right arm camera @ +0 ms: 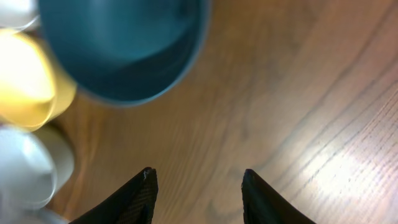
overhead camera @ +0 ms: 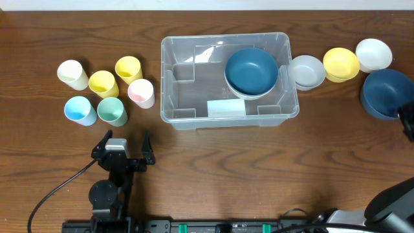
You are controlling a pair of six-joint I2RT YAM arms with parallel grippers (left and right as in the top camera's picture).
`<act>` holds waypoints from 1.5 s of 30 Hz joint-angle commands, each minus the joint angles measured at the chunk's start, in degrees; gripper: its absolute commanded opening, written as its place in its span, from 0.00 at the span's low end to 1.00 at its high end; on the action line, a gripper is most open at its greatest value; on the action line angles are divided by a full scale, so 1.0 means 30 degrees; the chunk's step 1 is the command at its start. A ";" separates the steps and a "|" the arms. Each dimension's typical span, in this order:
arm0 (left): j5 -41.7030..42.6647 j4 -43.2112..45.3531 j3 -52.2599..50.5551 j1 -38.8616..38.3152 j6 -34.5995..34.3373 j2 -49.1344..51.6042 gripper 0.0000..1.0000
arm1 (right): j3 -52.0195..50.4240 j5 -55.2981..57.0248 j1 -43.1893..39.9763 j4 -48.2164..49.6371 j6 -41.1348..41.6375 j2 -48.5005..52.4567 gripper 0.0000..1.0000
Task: Pack container
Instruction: 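Lower the dark blue bowl into the cream bowl and release, then move the right gripper back and grasp the second dark blue bowl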
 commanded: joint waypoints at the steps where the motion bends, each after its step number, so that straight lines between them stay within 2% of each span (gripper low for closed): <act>1: 0.0270 -0.0685 -0.0313 0.0095 0.0328 -0.0080 0.98 | -0.1217 -0.0306 -0.1166 0.1100 0.0692 0.0058 0.45; 7: 0.0270 -0.0685 -0.0313 0.0095 0.0328 -0.0080 0.98 | -0.2091 -0.0663 -0.1581 0.3439 0.0597 0.0408 0.45; 13: 0.0270 -0.0685 -0.0313 0.0095 0.0328 -0.0080 0.98 | -0.2091 -0.1158 -0.0801 0.5399 0.0255 0.2477 0.50; 20: 0.0270 -0.0685 -0.0313 0.0095 0.0328 -0.0080 0.98 | -0.2091 -0.1515 -0.0022 0.7577 0.0262 0.5195 0.46; 26: 0.0270 -0.0685 -0.0313 0.0095 0.0328 -0.0080 0.98 | -0.2076 -0.1508 0.0095 0.8845 0.0248 0.5625 0.41; 33: 0.0270 -0.0685 -0.0313 0.0095 0.0328 -0.0080 0.98 | -0.2062 -0.1523 0.0073 0.8983 0.0255 0.5625 0.23; 37: 0.0270 -0.0685 -0.0313 0.0095 0.0328 -0.0080 0.98 | -0.1945 -0.1938 0.0073 0.8539 0.0262 0.5617 0.01; 45: 0.0270 -0.0685 -0.0313 0.0095 0.0328 -0.0080 0.98 | -0.0372 -0.2237 0.0073 0.5901 0.0262 0.4874 0.01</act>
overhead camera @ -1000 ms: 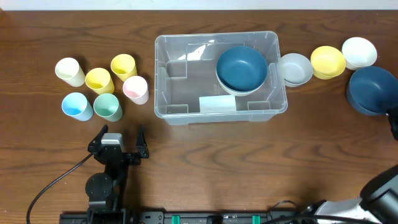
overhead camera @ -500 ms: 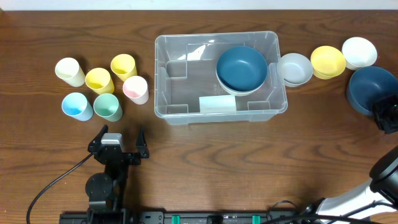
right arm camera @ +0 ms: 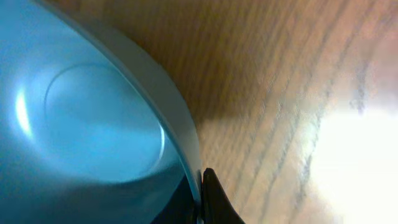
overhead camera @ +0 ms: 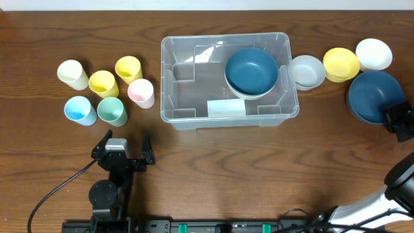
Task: Pack container
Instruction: 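Move the right gripper back and grasp the second dark blue bowl, then lift the second dark blue bowl and carry it to the container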
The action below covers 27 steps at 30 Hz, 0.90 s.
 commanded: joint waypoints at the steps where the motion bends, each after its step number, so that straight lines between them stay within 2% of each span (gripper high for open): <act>1: 0.0270 -0.0685 -0.0313 0.0095 0.0328 -0.0080 0.98 | 0.1224 -0.0430 0.0109 -0.0612 0.0015 -0.0998 0.01; 6: 0.0270 -0.0685 -0.0313 0.0095 0.0328 -0.0080 0.98 | 0.2208 -0.2025 0.0109 -0.1668 -0.0007 -0.3504 0.01; 10: 0.0270 -0.0685 -0.0313 0.0095 0.0328 -0.0080 0.98 | 0.2790 -0.5610 0.0328 -0.1712 -0.0219 -0.5931 0.01; 15: 0.0270 -0.0685 -0.0313 0.0095 0.0328 -0.0080 0.98 | 0.3140 -0.7832 0.2557 -0.1647 -0.0197 -0.8961 0.01; 20: 0.0270 -0.0685 -0.0313 0.0095 0.0328 -0.0080 0.98 | 0.3133 -0.5595 0.7686 -0.1231 -0.0160 -1.0695 0.01; 27: 0.0270 -0.0685 -0.0313 0.0095 0.0328 -0.0080 0.98 | 0.3118 -0.0029 1.4710 -0.0328 0.0386 -0.9449 0.01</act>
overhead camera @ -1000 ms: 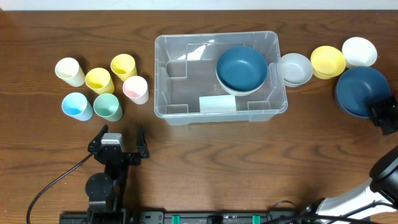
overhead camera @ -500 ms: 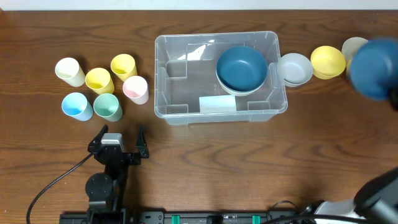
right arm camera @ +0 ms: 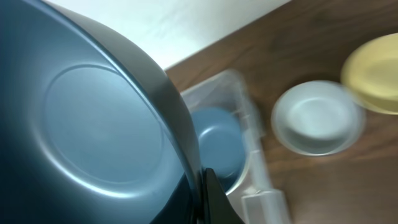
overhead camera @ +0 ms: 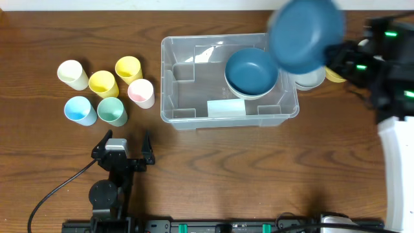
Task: Pack container
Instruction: 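Lift the second dark blue bowl and carry it to the container, then stack the second dark blue bowl onto the first and release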
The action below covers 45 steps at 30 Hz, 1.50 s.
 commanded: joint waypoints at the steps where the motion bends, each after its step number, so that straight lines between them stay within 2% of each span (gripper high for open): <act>1: 0.0270 -0.0692 -0.0313 0.0095 0.0328 -0.0080 0.98 | 0.0182 0.3286 0.2346 0.0641 0.0415 0.1027 0.01; 7: 0.0270 -0.0692 -0.0313 0.0095 0.0328 -0.0080 0.98 | 0.0182 0.4459 0.4277 0.1996 0.0641 0.3366 0.01; 19: 0.0270 -0.0692 -0.0313 0.0095 0.0328 -0.0080 0.98 | 0.0189 0.4903 0.4393 0.3177 0.0903 0.6819 0.01; 32: 0.0270 -0.0692 -0.0313 0.0095 0.0328 -0.0080 0.98 | 0.0138 0.6011 0.4430 0.0918 0.0758 0.7227 0.01; 39: 0.0270 -0.0692 -0.0313 0.0095 0.0328 -0.0080 0.98 | 0.0138 0.5982 0.4510 0.0852 0.0750 0.7227 0.01; 45: 0.0270 -0.0692 -0.0313 0.0095 0.0328 -0.0080 0.98 | 0.0138 0.5982 0.4677 0.0787 0.0415 0.7227 0.06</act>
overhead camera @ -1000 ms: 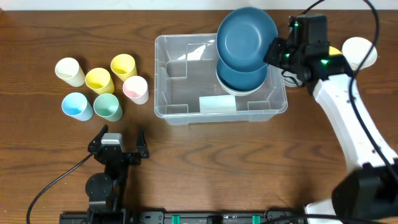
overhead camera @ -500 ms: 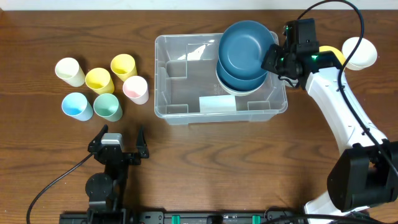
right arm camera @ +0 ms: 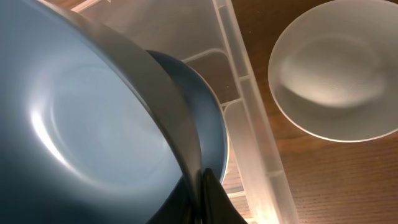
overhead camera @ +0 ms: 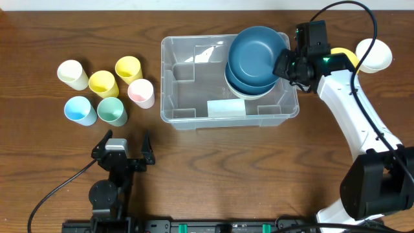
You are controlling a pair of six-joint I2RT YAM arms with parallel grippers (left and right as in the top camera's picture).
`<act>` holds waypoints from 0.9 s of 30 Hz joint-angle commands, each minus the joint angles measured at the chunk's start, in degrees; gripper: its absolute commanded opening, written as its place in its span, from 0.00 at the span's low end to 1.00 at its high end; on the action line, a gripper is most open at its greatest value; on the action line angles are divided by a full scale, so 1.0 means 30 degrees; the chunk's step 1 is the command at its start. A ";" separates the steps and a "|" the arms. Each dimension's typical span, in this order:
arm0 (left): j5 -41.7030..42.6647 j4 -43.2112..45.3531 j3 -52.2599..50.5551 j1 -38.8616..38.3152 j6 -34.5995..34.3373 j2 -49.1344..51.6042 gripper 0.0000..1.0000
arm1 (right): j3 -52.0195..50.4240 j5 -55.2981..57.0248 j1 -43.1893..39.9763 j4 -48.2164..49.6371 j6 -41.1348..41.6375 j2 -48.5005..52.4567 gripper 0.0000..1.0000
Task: Pack container
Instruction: 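Stack the second dark blue bowl onto the first and release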
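A clear plastic container stands mid-table. In its right half a dark blue bowl rests on a white bowl. My right gripper is shut on the rim of a second dark blue bowl, held tilted just over the first one. In the right wrist view the fingertips pinch that rim, with the held bowl filling the left, the lower bowl behind it and the container wall beside it. My left gripper rests open near the front edge.
Several coloured cups stand left of the container. A grey-white bowl sits just right of the container, with a yellow bowl and a white bowl beyond it. A white card lies inside the container.
The right gripper, still shut on the blue bowl, has moved left and lower, from high over the container's right edge to just above the blue bowl inside.
First the right gripper stood open beside the blue bowl at the table's far right. Then it was shut on that bowl's rim. Later it held the bowl high near the container's right edge, and now holds it over the bowls stacked inside. The left arm stayed still.
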 commanded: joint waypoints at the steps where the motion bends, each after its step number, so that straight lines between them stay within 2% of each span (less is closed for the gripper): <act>1: 0.0270 -0.0685 -0.0313 0.0095 0.0328 -0.0080 0.98 | 0.0138 0.0087 0.0226 -0.0015 -0.0189 0.0015 0.07; 13: 0.0270 -0.0685 -0.0313 0.0095 0.0328 -0.0080 0.98 | 0.0138 -0.0022 0.0525 -0.0029 -0.0335 0.0015 0.08; 15: 0.0270 -0.0685 -0.0313 0.0095 0.0328 -0.0080 0.98 | 0.0138 -0.0029 0.0605 -0.0029 -0.0335 0.0015 0.11; 17: 0.0270 -0.0685 -0.0313 0.0095 0.0328 -0.0080 0.98 | 0.0138 -0.0029 0.0692 -0.0029 -0.0328 0.0015 0.18; 20: 0.0270 -0.0685 -0.0313 0.0095 0.0328 -0.0080 0.98 | 0.0138 -0.0044 0.0729 -0.0036 -0.0328 0.0015 0.23; 27: 0.0270 -0.0685 -0.0313 0.0095 0.0328 -0.0080 0.98 | 0.0138 -0.0204 0.0729 -0.0095 -0.0335 0.0015 0.21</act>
